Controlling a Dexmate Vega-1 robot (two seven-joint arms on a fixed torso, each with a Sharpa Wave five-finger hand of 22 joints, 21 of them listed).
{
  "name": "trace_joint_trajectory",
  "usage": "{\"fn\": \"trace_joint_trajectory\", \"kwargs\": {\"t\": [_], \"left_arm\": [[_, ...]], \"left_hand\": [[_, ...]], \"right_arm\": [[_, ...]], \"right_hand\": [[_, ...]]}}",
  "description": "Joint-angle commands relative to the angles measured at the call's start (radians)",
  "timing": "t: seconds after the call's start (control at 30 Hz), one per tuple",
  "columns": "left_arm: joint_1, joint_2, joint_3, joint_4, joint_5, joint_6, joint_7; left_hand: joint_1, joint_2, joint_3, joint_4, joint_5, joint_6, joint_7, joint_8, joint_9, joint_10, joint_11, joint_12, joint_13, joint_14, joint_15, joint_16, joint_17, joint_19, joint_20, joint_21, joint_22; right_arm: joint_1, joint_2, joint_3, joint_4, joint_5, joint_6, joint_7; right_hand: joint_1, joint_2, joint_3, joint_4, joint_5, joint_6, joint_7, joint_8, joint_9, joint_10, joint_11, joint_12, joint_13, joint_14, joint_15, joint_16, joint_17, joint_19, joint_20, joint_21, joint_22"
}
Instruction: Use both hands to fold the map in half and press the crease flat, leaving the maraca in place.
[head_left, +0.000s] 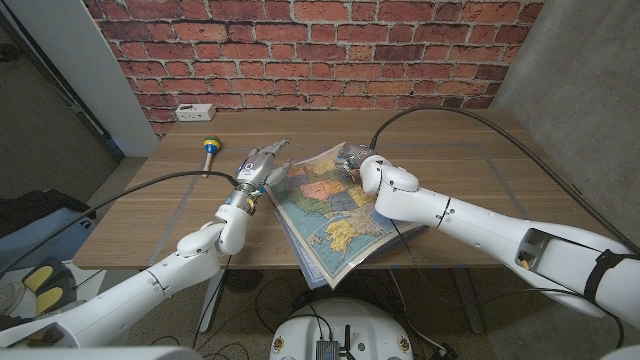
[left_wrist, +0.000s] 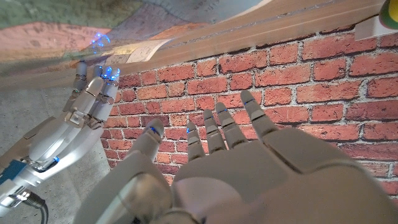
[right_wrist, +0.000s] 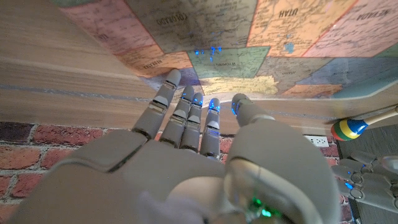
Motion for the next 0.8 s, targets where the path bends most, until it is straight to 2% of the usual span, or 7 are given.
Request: {"fn": "trace_joint_trajectory", "kwargs": {"t": [0.03, 0.13, 0.23, 0.33, 0.43, 0.63, 0.8], "left_arm": [[-0.02, 0.036, 0.004, -0.06, -0.041, 0.028, -0.208], [-0.032, 0.039, 0.01, -0.077, -0.045, 0.066, -0.275], [-0.057, 0.036, 0.024, -0.095, -0.054, 0.137, -0.383], [-0.095, 0.026, 0.054, -0.097, -0.05, 0.219, -0.494], [-0.125, 0.017, 0.078, -0.085, -0.055, 0.262, -0.561], [-0.158, 0.011, 0.113, -0.078, -0.052, 0.315, -0.616], [-0.184, 0.011, 0.14, -0.076, -0.047, 0.361, -0.661]], "left_hand": [[-0.006, -0.011, -0.012, 0.001, 0.0, 0.092, 0.029, 0.024, 0.001, 0.046, 0.005, 0.021, 0.0, 0.03, -0.013, 0.016, 0.001, 0.013, -0.018, 0.002, 0.006], [-0.014, -0.017, -0.019, 0.001, 0.001, 0.156, 0.047, 0.034, 0.001, 0.085, 0.004, 0.034, -0.003, 0.033, -0.012, 0.014, 0.0, 0.017, -0.025, 0.0, 0.005], [-0.029, -0.019, -0.027, 0.01, 0.003, 0.197, 0.065, 0.038, 0.0, 0.116, 0.009, 0.041, -0.004, 0.047, -0.017, 0.018, 0.002, 0.019, -0.026, -0.002, 0.004], [-0.048, -0.018, -0.037, 0.025, 0.006, 0.194, 0.075, 0.029, 0.001, 0.099, 0.014, 0.032, -0.005, 0.029, -0.008, 0.011, 0.003, 0.019, -0.03, -0.004, 0.003], [-0.067, -0.007, -0.043, 0.047, 0.011, 0.207, 0.094, 0.025, 0.001, 0.083, 0.017, 0.023, -0.007, 0.001, -0.007, 0.003, 0.004, 0.017, -0.029, -0.008, 0.002], [-0.086, 0.039, -0.038, 0.095, 0.022, 0.243, 0.141, 0.023, 0.002, 0.081, 0.013, 0.017, -0.011, -0.027, -0.006, 0.002, 0.002, 0.015, -0.04, -0.014, -0.001], [-0.09, 0.047, -0.037, 0.11, 0.024, 0.261, 0.145, 0.024, 0.002, 0.095, 0.011, 0.021, -0.012, -0.016, -0.01, 0.007, 0.0, 0.022, -0.045, -0.014, -0.001]], "right_arm": [[0.076, 0.043, -0.085, 0.063, -0.002, -0.067, 0.104], [0.076, 0.046, -0.086, 0.068, 0.001, -0.064, 0.091], [0.071, 0.042, -0.081, 0.063, 0.003, -0.057, 0.074], [0.068, 0.038, -0.078, 0.056, 0.002, -0.054, 0.062], [0.064, 0.035, -0.073, 0.05, 0.003, -0.049, 0.051], [0.06, 0.031, -0.068, 0.045, 0.0, -0.041, 0.035], [0.056, 0.03, -0.058, 0.044, -0.008, -0.02, 0.012]], "right_hand": [[0.002, -0.011, -0.019, -0.011, -0.004, -0.058, -0.007, -0.006, 0.001, -0.053, -0.006, -0.006, 0.003, -0.045, -0.017, -0.013, -0.007, -0.016, -0.003, -0.011, 0.002], [0.002, -0.012, -0.023, -0.013, -0.004, -0.067, -0.008, -0.005, 0.001, -0.062, -0.006, -0.006, 0.003, -0.051, -0.015, -0.014, -0.009, -0.015, -0.003, -0.011, 0.002], [0.003, -0.011, -0.025, -0.013, -0.004, -0.068, -0.008, -0.004, 0.001, -0.063, -0.002, -0.004, 0.003, -0.051, -0.015, -0.013, -0.009, -0.014, -0.006, -0.012, 0.002], [0.003, -0.009, -0.027, -0.013, -0.004, -0.067, -0.007, -0.001, 0.001, -0.061, -0.005, -0.002, 0.003, -0.048, -0.013, -0.011, -0.01, -0.012, -0.006, -0.012, 0.002], [0.002, -0.007, -0.029, -0.013, -0.004, -0.063, -0.004, 0.003, 0.001, -0.054, 0.0, 0.003, 0.003, -0.045, -0.012, -0.009, -0.011, -0.01, -0.008, -0.011, 0.002], [0.003, -0.003, -0.032, -0.014, -0.004, -0.058, -0.002, 0.007, 0.0, -0.049, 0.0, 0.007, 0.003, -0.039, -0.009, -0.005, -0.012, -0.005, -0.009, -0.011, 0.002], [0.004, 0.0, -0.035, -0.014, -0.003, -0.053, 0.0, 0.011, 0.0, -0.046, 0.0, 0.01, 0.003, -0.036, -0.007, -0.002, -0.013, -0.002, -0.008, -0.011, 0.002]]}}
